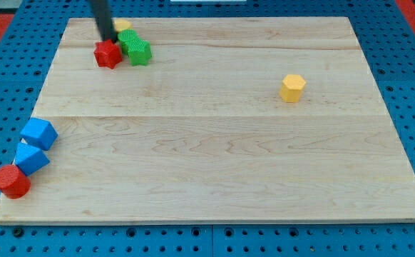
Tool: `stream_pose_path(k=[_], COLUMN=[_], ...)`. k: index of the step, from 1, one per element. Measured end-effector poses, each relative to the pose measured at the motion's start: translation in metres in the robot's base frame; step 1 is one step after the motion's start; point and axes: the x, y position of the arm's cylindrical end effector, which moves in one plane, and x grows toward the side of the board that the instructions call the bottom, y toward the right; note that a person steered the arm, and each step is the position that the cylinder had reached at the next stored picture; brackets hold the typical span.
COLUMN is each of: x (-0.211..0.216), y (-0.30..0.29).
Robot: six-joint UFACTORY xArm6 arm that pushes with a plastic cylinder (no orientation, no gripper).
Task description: Push the green circle left to the yellow hexagon
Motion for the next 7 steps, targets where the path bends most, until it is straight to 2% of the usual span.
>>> stream_pose_path(k=[1,3,4,6,7], x=[0.0,0.0,-0.015,0.02,0.02], y=[0.055,0.034,0.053,0.148,0.173])
